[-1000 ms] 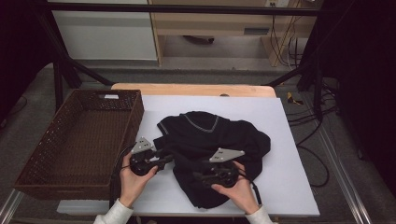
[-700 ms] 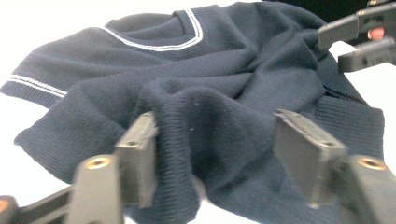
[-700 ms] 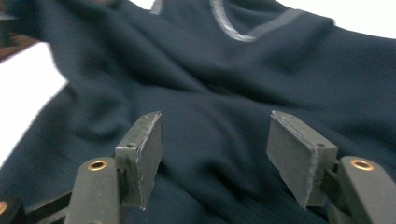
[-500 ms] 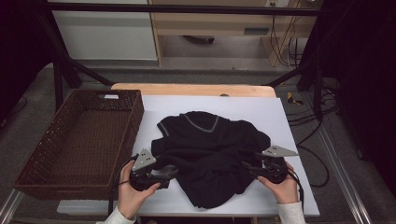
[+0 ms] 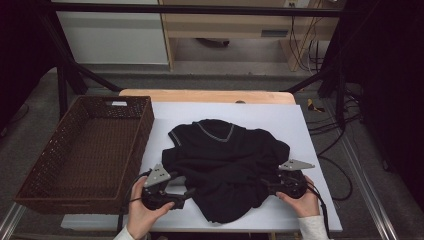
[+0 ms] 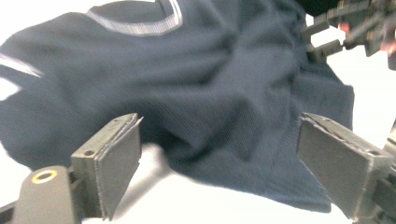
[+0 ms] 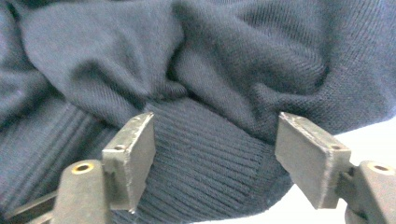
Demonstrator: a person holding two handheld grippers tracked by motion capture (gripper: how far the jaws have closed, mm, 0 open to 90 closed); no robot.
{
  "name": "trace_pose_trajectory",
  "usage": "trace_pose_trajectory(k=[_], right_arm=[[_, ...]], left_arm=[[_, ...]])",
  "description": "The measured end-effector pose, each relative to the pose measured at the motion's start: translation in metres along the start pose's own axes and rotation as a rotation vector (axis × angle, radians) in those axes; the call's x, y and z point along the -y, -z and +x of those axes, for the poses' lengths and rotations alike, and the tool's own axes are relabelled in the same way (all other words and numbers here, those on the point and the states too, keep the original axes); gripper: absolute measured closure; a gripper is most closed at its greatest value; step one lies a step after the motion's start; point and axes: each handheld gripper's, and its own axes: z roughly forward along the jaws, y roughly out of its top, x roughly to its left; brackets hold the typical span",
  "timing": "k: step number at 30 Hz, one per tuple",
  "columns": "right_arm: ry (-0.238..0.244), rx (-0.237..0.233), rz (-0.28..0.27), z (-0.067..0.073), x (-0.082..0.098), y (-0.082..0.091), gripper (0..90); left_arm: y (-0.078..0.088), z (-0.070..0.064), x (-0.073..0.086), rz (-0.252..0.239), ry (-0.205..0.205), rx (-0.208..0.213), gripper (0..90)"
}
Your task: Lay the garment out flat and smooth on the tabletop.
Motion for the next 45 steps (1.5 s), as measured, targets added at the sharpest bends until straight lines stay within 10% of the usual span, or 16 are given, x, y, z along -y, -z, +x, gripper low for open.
trace_pose_trajectory(k=[10,16,28,38,45], right_arm=[[0.030,-0.010,-0.003,0.008,-0.003,-0.003,34.9],[0.101,0.015,0.047,0.025,-0.006,-0.022,32.0],[-0.007,0.024,0.063,0.015,-0.009,0.001,80.0],[-0.131,-0.006,0.007,-0.007,0.025,0.054,78.2],[-0.164,0.040,-0.013,-0.016,0.039,0.068,55.2]], left_arm=[[-0.034,-0.002,0.024,0.113,0.048,0.043,35.8],[-0.042,-0.004,0.023,0.093,0.041,0.046,52.7],[-0.040,-0.006,0.020,0.123,0.007,0.094,82.6],[0.024,0.019,0.018,0.149,0.054,0.085,83.3],[0.018,0.015,0.034,0.188,0.048,0.092,81.9]])
